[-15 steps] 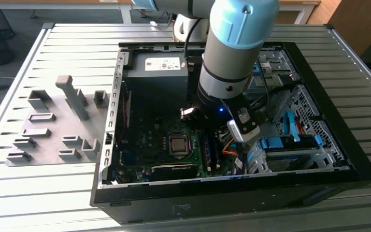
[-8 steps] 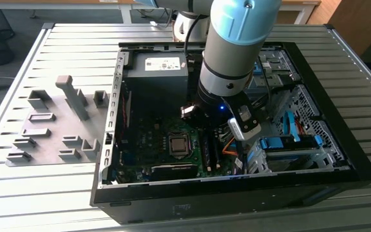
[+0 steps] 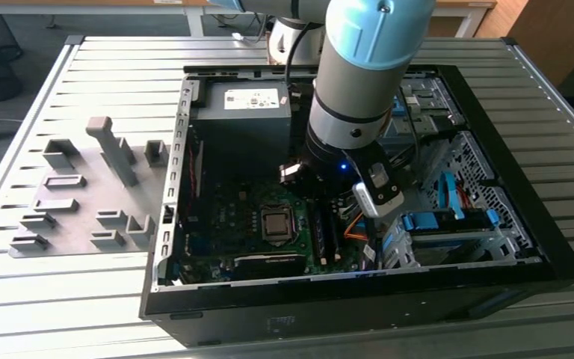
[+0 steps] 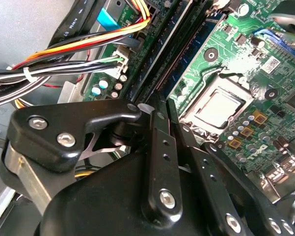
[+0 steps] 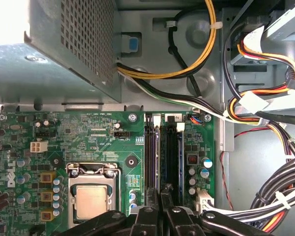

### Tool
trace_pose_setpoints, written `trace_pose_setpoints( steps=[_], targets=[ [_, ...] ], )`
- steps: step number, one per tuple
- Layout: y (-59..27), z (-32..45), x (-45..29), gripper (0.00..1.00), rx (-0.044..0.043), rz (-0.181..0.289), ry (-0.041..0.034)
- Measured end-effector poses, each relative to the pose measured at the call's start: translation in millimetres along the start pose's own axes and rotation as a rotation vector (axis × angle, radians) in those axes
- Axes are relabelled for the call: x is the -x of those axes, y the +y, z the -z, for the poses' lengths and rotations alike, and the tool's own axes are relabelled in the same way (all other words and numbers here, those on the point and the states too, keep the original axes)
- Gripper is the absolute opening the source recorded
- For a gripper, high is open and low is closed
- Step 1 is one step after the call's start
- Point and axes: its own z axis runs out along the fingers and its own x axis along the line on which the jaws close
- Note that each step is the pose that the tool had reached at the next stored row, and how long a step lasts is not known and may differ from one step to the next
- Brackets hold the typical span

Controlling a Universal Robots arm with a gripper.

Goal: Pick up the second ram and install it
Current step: 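Insert the second ram into the second slot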

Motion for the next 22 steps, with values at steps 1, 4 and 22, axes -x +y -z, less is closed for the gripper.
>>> trace_pose_setpoints(
  steps=[1, 4, 22],
  targets=[
    [0.0, 0.5, 0.0, 0.14, -0.0003, 0.0, 0.0001],
    [0.0, 0.9, 0.0, 0.14, 0.0, 0.0, 0.0],
    [0.4, 10.6, -0.3, 0.14, -0.0041, 0.0, 0.0]
  ],
)
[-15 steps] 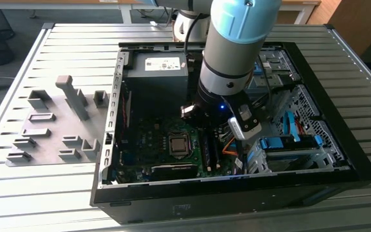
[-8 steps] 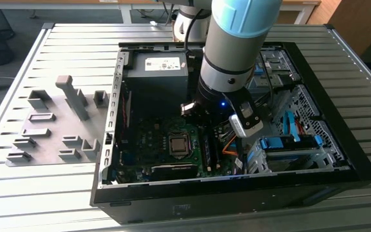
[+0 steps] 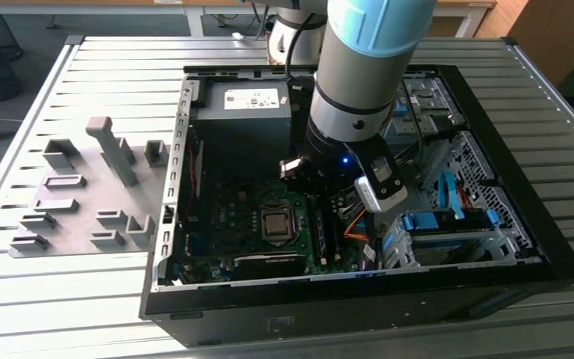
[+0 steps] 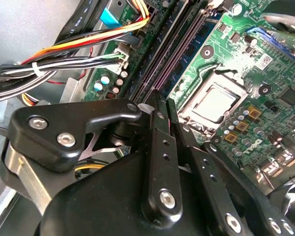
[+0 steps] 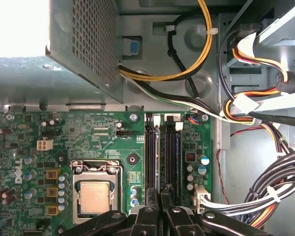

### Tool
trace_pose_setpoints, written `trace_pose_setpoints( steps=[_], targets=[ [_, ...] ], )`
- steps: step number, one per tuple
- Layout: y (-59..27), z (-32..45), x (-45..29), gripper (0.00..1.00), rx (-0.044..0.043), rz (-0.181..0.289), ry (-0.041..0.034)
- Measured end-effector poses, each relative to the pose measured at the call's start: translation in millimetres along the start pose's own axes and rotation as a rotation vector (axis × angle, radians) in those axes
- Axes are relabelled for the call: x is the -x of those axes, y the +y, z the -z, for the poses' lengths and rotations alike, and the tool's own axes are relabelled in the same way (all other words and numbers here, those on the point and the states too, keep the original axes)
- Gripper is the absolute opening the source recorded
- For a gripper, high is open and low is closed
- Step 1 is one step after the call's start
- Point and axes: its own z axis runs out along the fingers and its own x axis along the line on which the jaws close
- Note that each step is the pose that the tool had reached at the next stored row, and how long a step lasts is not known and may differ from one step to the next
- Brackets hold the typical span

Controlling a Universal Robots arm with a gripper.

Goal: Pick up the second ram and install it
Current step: 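Insert the second ram into the second slot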

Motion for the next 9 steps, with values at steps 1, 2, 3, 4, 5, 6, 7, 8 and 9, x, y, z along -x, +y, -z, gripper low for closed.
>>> trace_pose_setpoints(
  steps=[1, 2, 3, 4, 5, 6, 7, 8, 9],
  targets=[
    [0.0, 0.1, 0.0, 0.14, -0.0003, 0.0, 0.0],
    [0.0, 0.1, 0.0, 0.14, -0.0003, 0.0, 0.0],
    [0.0, 0.2, 0.0, 0.14, -0.0006, 0.0, 0.0],
    [0.0, 0.2, 0.0, 0.14, -0.0012, 0.0, 0.0],
    [0.0, 0.1, 0.1, 0.14, -0.0014, 0.0, 0.0001],
    [0.0, 0.2, 0.2, 0.14, -0.0015, 0.0, 0.0001],
    [0.0, 0.2, 0.5, 0.14, -0.0015, 0.0, 0.0001],
    [0.0, 0.2, 0.8, 0.14, -0.0016, 0.0, 0.0001],
    [0.0, 0.2, 0.9, 0.14, -0.0016, 0.0, 0.0001]
  ],
)
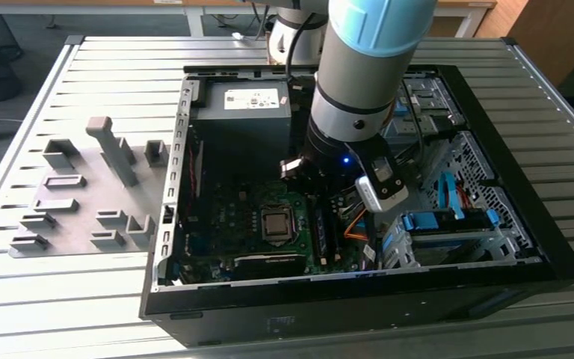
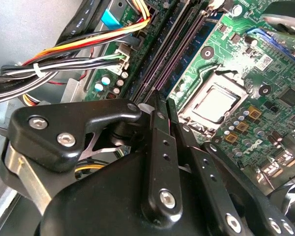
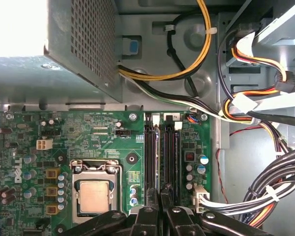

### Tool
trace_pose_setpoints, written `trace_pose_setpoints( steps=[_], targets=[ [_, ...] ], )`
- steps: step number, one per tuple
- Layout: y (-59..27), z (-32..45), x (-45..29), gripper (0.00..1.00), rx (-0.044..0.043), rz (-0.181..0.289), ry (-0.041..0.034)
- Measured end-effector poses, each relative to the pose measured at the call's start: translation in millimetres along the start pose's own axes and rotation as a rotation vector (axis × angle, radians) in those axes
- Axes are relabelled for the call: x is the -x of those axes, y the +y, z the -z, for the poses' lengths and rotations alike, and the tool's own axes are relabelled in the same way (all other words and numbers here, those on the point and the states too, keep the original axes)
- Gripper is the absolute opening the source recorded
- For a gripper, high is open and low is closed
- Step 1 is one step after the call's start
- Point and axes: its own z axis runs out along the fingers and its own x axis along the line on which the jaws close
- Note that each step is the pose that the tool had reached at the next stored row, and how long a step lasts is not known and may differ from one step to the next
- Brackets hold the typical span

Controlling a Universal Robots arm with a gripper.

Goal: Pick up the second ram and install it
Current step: 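Insert the second ram into the second slot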

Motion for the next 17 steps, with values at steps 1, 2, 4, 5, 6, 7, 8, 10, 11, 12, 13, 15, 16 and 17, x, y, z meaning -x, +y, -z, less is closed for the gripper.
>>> trace_pose_setpoints(
  steps=[1, 2, 4, 5, 6, 7, 8, 10, 11, 12, 13, 15, 16, 17],
  targets=[
    [0.0, 0.0, 0.0, 0.14, -0.0001, 0.0, 0.0],
    [0.0, -0.1, 0.0, 0.14, -0.0001, 0.0, 0.0],
    [0.0, -0.6, 0.0, 0.14, 0.0001, 0.0, 0.0],
    [0.0, -1.0, 0.0, 0.14, 0.0002, 0.0, -0.0001],
    [0.0, -1.4, 0.1, 0.14, 0.0002, 0.0, -0.0001],
    [-0.1, -1.6, 0.1, 0.14, -0.0001, 0.0, 0.0],
    [-0.1, -1.7, 0.1, 0.14, -0.0001, 0.0, 0.0],
    [-0.1, -2.0, 0.1, 0.14, -0.0002, 0.0, 0.0001],
    [-0.1, -2.1, 0.1, 0.14, -0.0003, 0.0, 0.0001],
    [-0.1, -2.3, 0.1, 0.14, -0.0003, 0.0, 0.0001],
    [-0.2, -2.5, 0.1, 0.14, -0.0002, 0.0, 0.0003],
    [-0.3, -2.8, 0.1, 0.14, -0.0002, 0.0, 0.0007],
    [-0.4, -3.0, 0.1, 0.14, -0.0001, 0.0, 0.0009],
    [-0.6, -3.0, 0.1, 0.14, -0.0002, 0.0, 0.001]
  ],
)
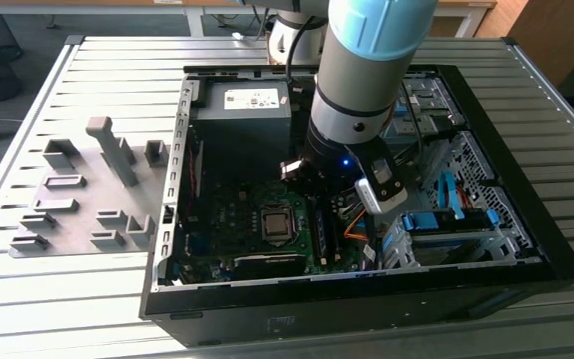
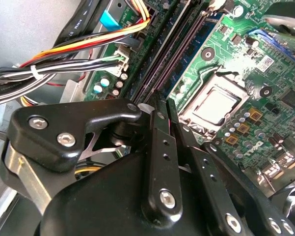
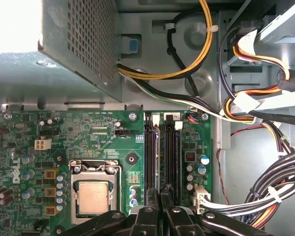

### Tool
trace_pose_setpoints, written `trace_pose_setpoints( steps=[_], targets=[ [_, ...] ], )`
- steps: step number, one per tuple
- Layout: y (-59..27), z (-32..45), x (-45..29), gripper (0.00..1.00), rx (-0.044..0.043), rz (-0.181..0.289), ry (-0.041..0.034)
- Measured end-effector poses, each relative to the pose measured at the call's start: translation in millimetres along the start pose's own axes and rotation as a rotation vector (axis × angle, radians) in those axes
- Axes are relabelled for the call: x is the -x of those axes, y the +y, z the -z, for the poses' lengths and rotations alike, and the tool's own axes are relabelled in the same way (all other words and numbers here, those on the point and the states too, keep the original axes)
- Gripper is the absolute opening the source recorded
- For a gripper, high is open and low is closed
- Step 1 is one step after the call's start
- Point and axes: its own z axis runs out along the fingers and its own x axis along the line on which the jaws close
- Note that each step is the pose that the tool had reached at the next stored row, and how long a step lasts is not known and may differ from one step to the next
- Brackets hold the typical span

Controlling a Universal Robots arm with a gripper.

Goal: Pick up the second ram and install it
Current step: 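Insert the second ram into the second slot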

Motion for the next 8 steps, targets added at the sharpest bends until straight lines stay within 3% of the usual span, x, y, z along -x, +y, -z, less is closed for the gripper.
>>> trace_pose_setpoints(
  steps=[8],
  targets=[
    [-1.0, -1.0, -0.2, 0.14, -0.0002, 0.0, 0.0026]
  ],
)
